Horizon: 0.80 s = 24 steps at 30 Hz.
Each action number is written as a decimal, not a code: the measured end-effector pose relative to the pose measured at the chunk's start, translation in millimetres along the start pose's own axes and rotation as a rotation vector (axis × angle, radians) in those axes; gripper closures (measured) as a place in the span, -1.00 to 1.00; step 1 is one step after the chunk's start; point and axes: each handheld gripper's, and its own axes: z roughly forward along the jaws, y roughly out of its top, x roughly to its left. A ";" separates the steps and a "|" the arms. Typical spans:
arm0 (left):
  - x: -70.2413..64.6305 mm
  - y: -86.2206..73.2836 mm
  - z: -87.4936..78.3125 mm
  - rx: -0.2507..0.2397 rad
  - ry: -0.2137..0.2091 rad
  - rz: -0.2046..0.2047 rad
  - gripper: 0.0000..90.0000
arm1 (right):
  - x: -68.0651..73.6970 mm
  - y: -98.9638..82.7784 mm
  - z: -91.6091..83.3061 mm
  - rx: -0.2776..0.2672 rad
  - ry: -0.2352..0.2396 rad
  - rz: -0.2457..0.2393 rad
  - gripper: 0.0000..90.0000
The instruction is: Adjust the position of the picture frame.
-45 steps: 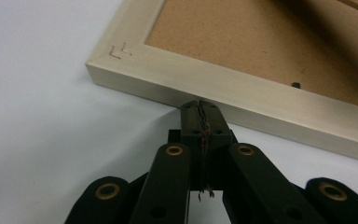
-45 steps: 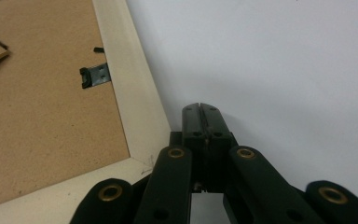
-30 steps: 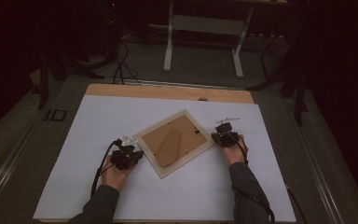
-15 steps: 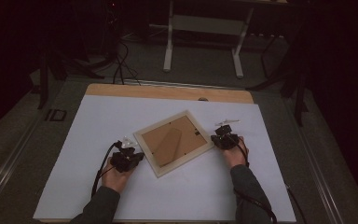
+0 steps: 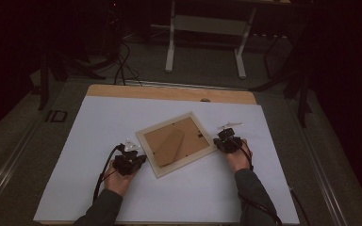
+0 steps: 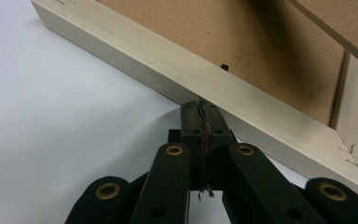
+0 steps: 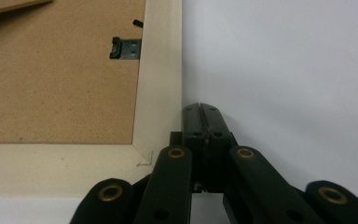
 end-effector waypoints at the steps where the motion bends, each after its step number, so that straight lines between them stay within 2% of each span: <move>1: -0.1 0.0 -0.1 0.001 0.000 0.002 1.00 | 0.2 -0.6 -0.4 0.000 0.000 0.002 1.00; 5: 1.0 0.1 0.1 0.000 -0.007 -0.005 1.00 | 0.7 -3.1 -2.7 0.003 0.005 0.001 1.00; 8: 0.7 0.8 0.3 0.003 -0.005 0.009 1.00 | 1.2 -5.7 -4.7 0.002 0.008 0.003 1.00; 11: 0.4 1.2 0.7 0.005 -0.001 0.011 1.00 | 0.7 -11.0 -7.3 -0.011 0.025 0.043 1.00; 13: -0.2 1.6 0.9 0.005 0.001 0.012 1.00 | 0.5 -13.8 -9.1 -0.014 0.033 0.043 1.00; 17: -1.1 4.3 2.3 0.013 0.009 0.033 1.00 | 1.7 -15.1 -11.1 -0.007 0.023 0.045 1.00; 24: 1.1 6.3 4.7 0.010 -0.001 0.021 1.00 | 3.4 -19.4 -15.7 0.004 0.013 0.049 1.00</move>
